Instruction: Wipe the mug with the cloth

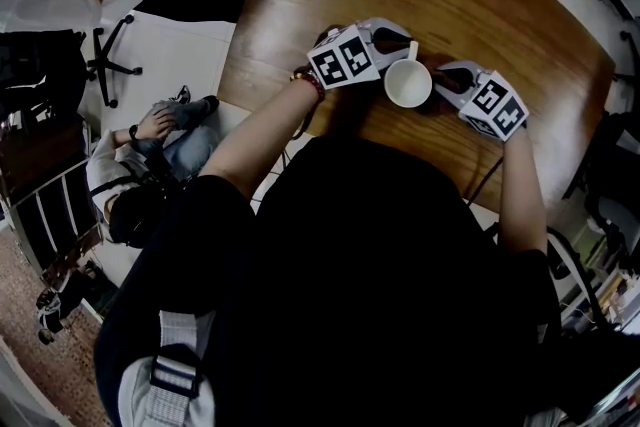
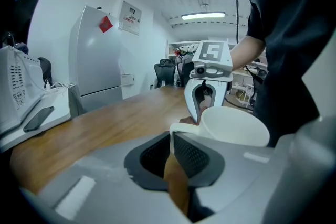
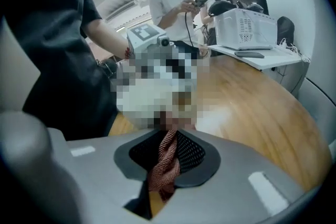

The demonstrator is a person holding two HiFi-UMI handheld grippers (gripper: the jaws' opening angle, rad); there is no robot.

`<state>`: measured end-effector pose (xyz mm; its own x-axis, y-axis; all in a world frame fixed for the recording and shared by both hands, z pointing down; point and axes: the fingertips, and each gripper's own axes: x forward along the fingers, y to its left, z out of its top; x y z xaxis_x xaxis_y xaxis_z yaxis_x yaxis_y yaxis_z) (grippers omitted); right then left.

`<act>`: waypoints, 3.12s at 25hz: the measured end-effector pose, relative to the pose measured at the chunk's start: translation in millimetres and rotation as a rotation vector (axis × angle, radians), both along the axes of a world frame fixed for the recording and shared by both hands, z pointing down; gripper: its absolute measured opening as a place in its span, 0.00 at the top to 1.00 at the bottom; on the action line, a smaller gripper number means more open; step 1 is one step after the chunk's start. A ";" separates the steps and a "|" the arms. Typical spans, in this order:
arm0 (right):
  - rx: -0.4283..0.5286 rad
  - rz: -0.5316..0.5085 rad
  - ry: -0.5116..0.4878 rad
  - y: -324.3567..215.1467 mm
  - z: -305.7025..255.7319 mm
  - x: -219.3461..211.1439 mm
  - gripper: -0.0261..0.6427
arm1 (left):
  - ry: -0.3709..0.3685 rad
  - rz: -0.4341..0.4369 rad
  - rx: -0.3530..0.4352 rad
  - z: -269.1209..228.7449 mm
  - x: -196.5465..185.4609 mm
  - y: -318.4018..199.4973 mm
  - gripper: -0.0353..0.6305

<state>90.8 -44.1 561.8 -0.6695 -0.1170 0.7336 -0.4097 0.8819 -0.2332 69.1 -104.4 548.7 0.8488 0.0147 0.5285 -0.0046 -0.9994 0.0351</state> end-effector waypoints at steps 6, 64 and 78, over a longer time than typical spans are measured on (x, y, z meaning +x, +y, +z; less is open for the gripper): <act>0.003 0.003 -0.039 -2.5 -5.0 1.8 0.86 | -0.004 0.008 -0.002 0.9 0.7 -1.1 0.92; 0.257 0.657 0.055 46.0 -14.5 73.2 0.80 | 0.304 -0.559 -0.153 -86.5 -109.1 12.7 0.94; 0.707 0.835 -0.182 40.6 -211.5 104.2 0.59 | 0.396 -0.450 0.025 -179.7 -76.6 24.7 0.94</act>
<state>195.0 -3.4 350.3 -0.2756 -0.9352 0.2224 -0.9483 0.3024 0.0961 -7.5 -79.6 369.0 0.9013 -0.4001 0.1662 -0.4188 -0.9029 0.0974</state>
